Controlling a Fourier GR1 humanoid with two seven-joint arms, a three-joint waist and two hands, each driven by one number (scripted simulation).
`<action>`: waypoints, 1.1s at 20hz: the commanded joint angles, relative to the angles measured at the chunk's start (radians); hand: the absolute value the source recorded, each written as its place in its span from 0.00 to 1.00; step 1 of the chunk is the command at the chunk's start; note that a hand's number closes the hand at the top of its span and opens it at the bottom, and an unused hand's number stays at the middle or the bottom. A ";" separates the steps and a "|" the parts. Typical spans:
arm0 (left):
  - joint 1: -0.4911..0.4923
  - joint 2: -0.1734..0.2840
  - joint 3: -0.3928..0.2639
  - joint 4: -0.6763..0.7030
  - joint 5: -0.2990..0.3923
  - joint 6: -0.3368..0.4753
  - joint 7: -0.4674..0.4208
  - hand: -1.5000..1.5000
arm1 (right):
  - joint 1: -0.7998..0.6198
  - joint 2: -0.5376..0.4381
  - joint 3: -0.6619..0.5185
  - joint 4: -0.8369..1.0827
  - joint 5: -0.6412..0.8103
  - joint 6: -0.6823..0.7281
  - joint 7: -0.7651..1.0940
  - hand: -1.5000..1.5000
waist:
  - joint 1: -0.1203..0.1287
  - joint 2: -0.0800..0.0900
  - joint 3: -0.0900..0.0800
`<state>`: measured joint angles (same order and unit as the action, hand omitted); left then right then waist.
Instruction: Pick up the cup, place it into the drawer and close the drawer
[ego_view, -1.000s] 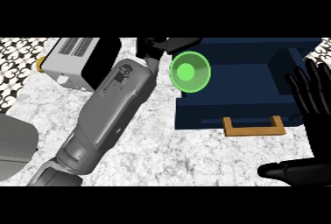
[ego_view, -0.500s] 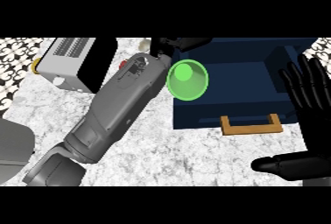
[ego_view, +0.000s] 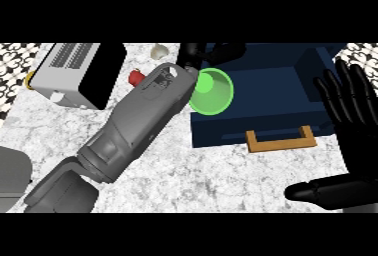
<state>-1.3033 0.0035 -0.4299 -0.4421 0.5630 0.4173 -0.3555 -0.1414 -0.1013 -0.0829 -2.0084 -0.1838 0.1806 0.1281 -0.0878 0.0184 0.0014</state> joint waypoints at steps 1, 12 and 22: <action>0.004 -0.003 -0.098 0.039 0.013 0.031 0.003 1.00 | -0.039 -0.012 -0.001 0.041 -0.015 0.015 0.008 0.00 | -0.015 0.006 0.001; -0.007 -0.003 -0.188 -0.001 0.102 0.091 0.027 0.00 | -0.014 0.001 -0.004 0.027 -0.049 0.042 -0.043 0.00 | -0.032 0.010 0.001; 0.013 -0.003 -0.109 -0.087 0.241 0.011 -0.151 0.00 | 0.018 -0.010 -0.028 -0.033 -0.160 0.056 0.045 0.00 | 0.028 -0.008 -0.001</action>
<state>-1.3019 0.0065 -0.5560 -0.5047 0.7612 0.4548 -0.4541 -0.1414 -0.1038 -0.1033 -2.0178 -0.3096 0.2251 0.1532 -0.0784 0.0151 0.0011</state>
